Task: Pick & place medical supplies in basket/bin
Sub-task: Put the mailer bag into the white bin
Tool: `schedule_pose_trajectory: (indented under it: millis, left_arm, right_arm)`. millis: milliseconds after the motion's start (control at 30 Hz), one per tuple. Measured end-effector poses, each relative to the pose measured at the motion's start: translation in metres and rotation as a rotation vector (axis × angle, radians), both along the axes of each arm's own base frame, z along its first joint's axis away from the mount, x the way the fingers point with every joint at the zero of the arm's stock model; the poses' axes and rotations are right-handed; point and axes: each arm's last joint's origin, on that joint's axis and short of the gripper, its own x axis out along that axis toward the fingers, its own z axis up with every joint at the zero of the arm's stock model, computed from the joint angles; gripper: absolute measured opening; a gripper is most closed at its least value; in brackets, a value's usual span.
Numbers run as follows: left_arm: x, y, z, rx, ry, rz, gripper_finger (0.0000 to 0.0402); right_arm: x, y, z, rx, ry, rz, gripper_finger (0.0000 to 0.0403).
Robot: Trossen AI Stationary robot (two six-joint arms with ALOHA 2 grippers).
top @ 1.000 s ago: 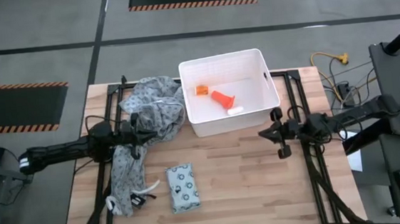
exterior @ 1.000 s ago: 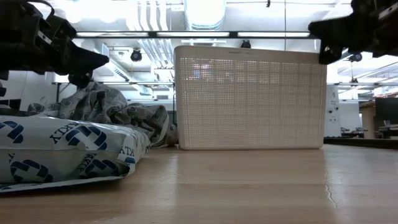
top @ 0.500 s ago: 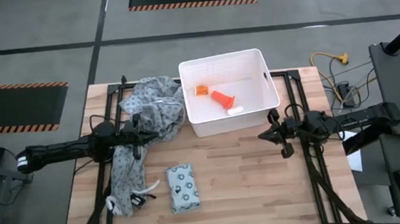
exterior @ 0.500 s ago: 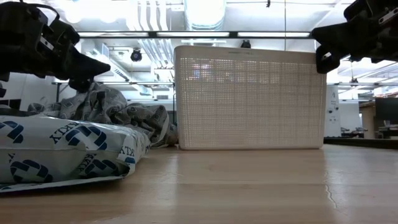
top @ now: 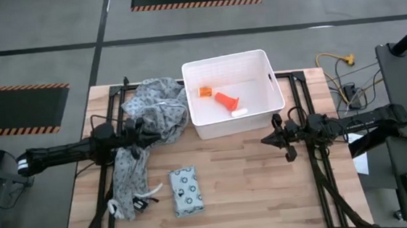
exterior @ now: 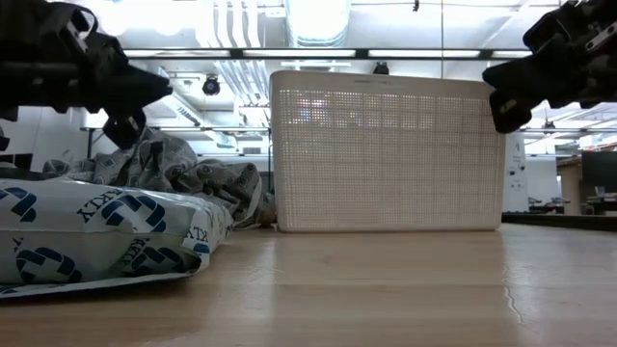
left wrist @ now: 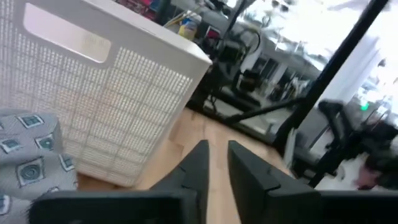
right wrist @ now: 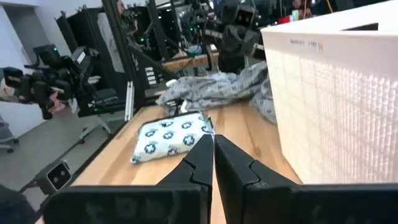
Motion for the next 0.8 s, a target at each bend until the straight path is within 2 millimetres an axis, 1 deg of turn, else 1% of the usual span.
schedule_pose_trajectory:
  millis: [167, 233, 300, 433, 600, 700, 800]
  left_arm:
    - [0.001, 0.001, 0.012, -0.135, -0.037, 0.018, 0.0119]
    - [0.001, 0.001, 0.023, -0.153, -0.073, 0.015, 0.0143]
    - [0.0, 0.001, 0.039, -0.142, -0.119, 0.017, 0.0159]
    - [-0.001, 0.002, 0.078, -0.193, -0.214, 0.041, 0.0166]
    - [0.002, 0.0, 0.123, -0.108, -0.27, -0.018, 0.0167]
    - [0.008, 0.0, 0.142, -0.023, -0.21, -0.076, 0.0167]
    - [0.016, 0.0, 0.151, 0.015, -0.046, -0.1, 0.0167]
  right_arm:
    - [0.0, 0.0, 0.0, 0.034, 0.003, -0.003, 0.0009]
    - [0.0, 0.0, 0.0, 0.033, 0.003, -0.003, 0.0009]
    - [0.0, 0.0, 0.0, 0.034, 0.003, -0.003, 0.0009]
    - [0.0, 0.0, 0.0, 0.035, 0.004, -0.003, 0.0009]
    - [0.0, 0.0, 0.0, 0.044, 0.005, -0.002, 0.0009]
    - [0.0, 0.0, 0.0, 0.047, 0.005, -0.002, 0.0009]
    - [0.0, 0.0, 0.0, 0.049, 0.005, -0.002, 0.0009]
